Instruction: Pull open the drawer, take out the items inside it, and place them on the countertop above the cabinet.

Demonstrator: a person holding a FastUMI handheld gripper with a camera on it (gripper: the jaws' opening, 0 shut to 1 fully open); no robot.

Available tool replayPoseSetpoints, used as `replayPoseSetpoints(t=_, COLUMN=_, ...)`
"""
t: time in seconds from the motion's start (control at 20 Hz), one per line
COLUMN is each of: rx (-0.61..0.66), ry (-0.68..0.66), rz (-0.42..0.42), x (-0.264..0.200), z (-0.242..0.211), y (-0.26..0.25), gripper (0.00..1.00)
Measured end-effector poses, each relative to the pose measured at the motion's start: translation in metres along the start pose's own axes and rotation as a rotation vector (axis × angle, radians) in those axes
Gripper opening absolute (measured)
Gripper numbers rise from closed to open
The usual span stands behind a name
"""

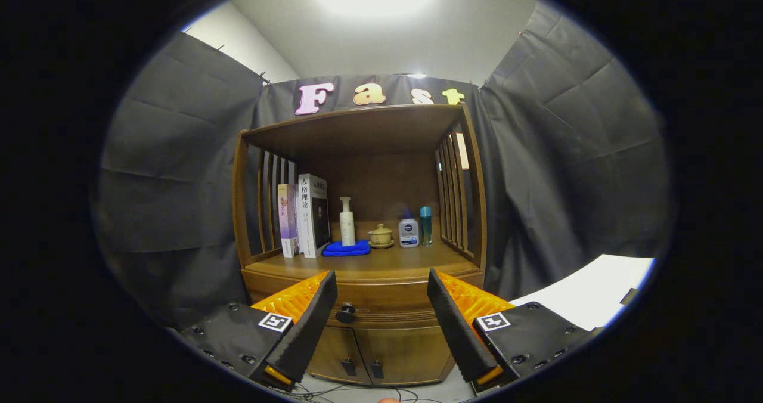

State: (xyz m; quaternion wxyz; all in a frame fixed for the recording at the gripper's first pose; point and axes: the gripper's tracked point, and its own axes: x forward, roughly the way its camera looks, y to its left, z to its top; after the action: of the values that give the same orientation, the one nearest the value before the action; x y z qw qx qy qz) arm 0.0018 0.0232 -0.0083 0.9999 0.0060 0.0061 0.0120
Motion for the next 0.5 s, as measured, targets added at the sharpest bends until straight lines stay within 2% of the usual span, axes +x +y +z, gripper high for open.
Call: replayPoseSetpoints(t=0.5, rx=0.011, ry=0.025, rz=0.029, x=0.044, z=-0.017, y=0.021, gripper=0.96)
